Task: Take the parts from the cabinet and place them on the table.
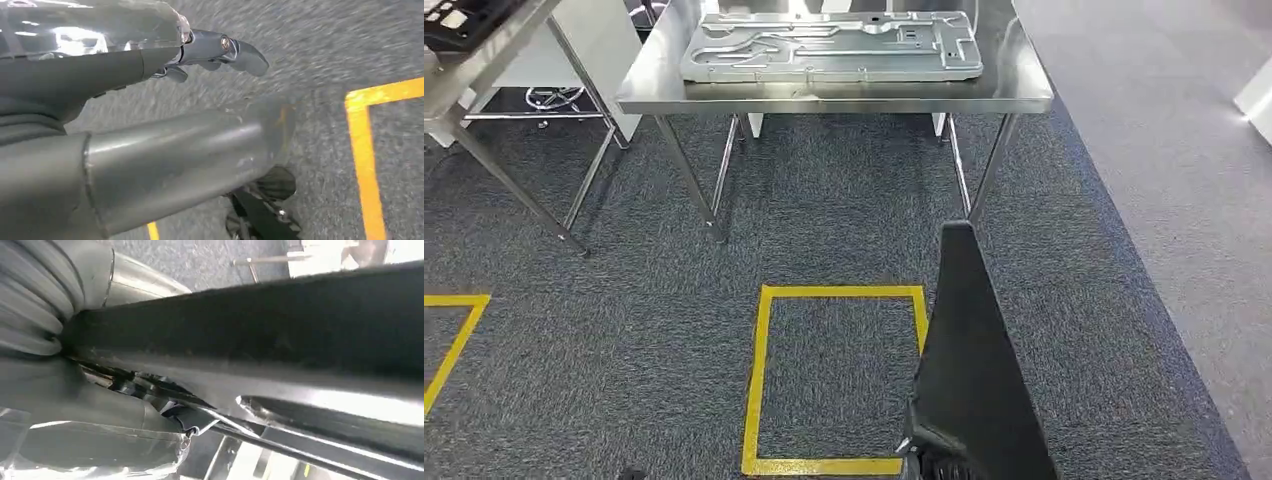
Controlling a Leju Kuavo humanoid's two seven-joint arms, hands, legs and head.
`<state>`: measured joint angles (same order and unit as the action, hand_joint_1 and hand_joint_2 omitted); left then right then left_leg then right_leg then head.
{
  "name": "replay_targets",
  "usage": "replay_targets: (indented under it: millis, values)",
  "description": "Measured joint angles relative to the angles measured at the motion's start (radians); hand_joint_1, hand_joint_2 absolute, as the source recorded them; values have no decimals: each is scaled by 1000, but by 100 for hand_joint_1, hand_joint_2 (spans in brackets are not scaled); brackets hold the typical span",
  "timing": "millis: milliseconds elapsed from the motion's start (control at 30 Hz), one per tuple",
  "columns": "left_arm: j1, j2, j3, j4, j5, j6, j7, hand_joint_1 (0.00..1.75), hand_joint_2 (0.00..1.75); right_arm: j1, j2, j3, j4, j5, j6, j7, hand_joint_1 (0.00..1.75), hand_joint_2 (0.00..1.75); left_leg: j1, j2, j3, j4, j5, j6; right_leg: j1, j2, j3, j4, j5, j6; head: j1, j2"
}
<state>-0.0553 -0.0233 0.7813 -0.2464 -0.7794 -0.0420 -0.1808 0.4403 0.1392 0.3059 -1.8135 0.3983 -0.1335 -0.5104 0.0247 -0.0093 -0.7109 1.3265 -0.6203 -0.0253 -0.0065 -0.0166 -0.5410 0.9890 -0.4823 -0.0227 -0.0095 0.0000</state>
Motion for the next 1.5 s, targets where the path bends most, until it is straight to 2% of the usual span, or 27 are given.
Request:
replay_targets:
  millis: [33,67,133,167,267,333,367,467,500,533,567,633,667,700,800,867,933,1000,1033,1067,1133,1167,1233,1300,1333,1400,1500]
  values:
    - [4,-2,6,2,0,-1,4,0,0,-2,-2,0,3,0,0,1,175,175,0,2,9,-14,19,0,1,-2,0,3,-1,0,0,0]
    - [5,-5,12,3,0,-1,6,0,0,-4,-3,0,4,0,0,1,175,175,0,3,40,-70,53,3,2,-3,0,6,-4,2,0,0]
    - [5,-8,22,4,0,-1,6,0,0,-8,-6,2,6,0,0,1,175,175,0,8,142,-259,135,10,2,-6,1,17,-11,8,0,0]
    - [3,-9,25,4,0,-1,1,0,0,-10,-7,3,6,0,-1,1,175,175,-5,14,158,-296,119,16,8,-7,-2,23,-15,14,0,0]
    - [5,-13,36,4,3,-2,-47,0,0,-11,-9,6,5,6,-19,4,175,175,-12,9,154,-297,125,27,9,-7,-3,25,-16,28,3,0]
    - [5,-16,45,4,5,-8,-76,0,0,-10,-10,6,-9,18,-34,11,175,175,-2,6,161,-310,131,43,7,-4,-3,30,-23,42,2,0]
    - [3,-17,47,4,5,-9,-89,0,0,-10,-10,6,-18,21,-42,14,175,175,-3,5,162,-313,131,49,3,6,-13,58,-42,48,8,0]
    - [1,-17,52,4,3,-13,-124,0,0,-5,-11,2,-47,34,-70,15,175,175,-4,6,163,-312,129,57,-2,12,-125,276,-147,61,12,0]
    - [2,-18,56,4,1,-14,-132,0,0,-1,-11,-3,-60,39,-80,15,175,175,-4,5,164,-312,127,57,-3,12,-159,332,-156,64,12,0]
    - [2,-18,60,4,-1,-14,-138,0,0,4,-11,-10,-73,42,-91,15,175,175,-4,2,167,-311,124,56,-5,12,-164,330,-135,65,12,0]
    - [2,-18,64,4,-4,-14,-142,0,0,8,-11,-18,-85,44,-100,17,175,175,-4,0,172,-311,121,54,-7,12,-148,286,-96,64,12,0]
    - [2,-19,67,4,-6,-13,-149,0,0,11,-10,-35,-116,56,-115,23,175,175,-3,-5,189,-311,110,48,-8,12,-66,111,6,58,13,0]
    - [2,-21,69,5,-6,-12,-151,0,0,13,-8,-43,-131,63,-120,27,175,175,-3,-5,189,-313,106,44,-7,15,-39,46,17,51,14,0]
    - [-1,-21,71,5,-6,-11,-153,0,0,13,-4,-50,-146,73,-127,31,175,175,-9,-6,188,-308,100,35,0,16,-30,29,0,45,13,0]
    - [-1,-21,77,5,-6,-10,-159,0,0,26,5,-71,-184,81,-135,34,175,175,-8,-7,196,-323,96,19,4,18,-31,31,-8,30,13,0]
    - [-4,-22,77,5,-6,-10,-162,0,0,31,11,-77,-203,84,-137,35,175,175,-5,1,207,-300,83,8,-6,16,-4,11,-8,15,12,0]
    - [-5,-21,79,5,-6,-10,-163,0,0,30,18,-83,-215,87,-138,34,175,175,-5,3,126,-151,20,3,-5,11,13,9,-21,1,3,0]
    - [0,-21,84,5,-6,-10,-163,0,0,33,20,-87,-217,87,-138,35,175,175,-5,3,29,-2,-19,-1,-2,11,28,9,-36,-2,3,0]
    - [3,-21,86,5,-6,-10,-163,0,0,35,21,-89,-217,87,-138,35,175,175,-5,3,1,17,-1,-1,-1,12,39,9,-45,-1,3,0]
    - [3,-21,88,5,-6,-10,-163,0,0,38,22,-92,-217,92,-138,36,175,175,-5,3,1,-16,44,0,-1,13,53,9,-56,0,3,0]
    - [3,-21,92,5,-8,-10,-163,0,0,40,29,-97,-219,102,-136,40,175,175,-5,4,54,-184,173,9,0,12,88,9,-81,5,2,0]
    - [5,-21,95,6,-8,-10,-163,0,0,40,33,-100,-219,108,-132,45,175,175,-8,7,72,-248,204,17,0,11,96,9,-93,9,1,0]
    - [1,-21,100,6,-11,-10,-162,0,0,41,40,-112,-219,113,-124,54,175,175,-18,10,95,-265,165,31,4,15,99,11,-106,25,3,0]
    - [3,-21,103,6,-18,-8,-161,0,0,43,47,-121,-219,123,-120,69,175,175,-17,7,97,-275,158,42,6,12,112,9,-100,36,8,0]
    - [1,-21,107,6,-21,-8,-161,0,0,40,51,-130,-219,135,-122,77,175,175,-14,1,109,-278,155,48,5,12,108,23,-95,43,8,0]
    - [1,-21,117,6,-24,-8,-162,0,0,36,60,-150,-219,151,-127,97,175,175,-11,1,134,-295,145,63,0,15,54,124,-97,51,12,0]
    - [0,-21,121,6,-27,-9,-162,0,0,26,70,-179,-219,219,-168,139,175,175,-11,0,158,-297,123,66,-4,15,-96,306,-184,62,11,0]
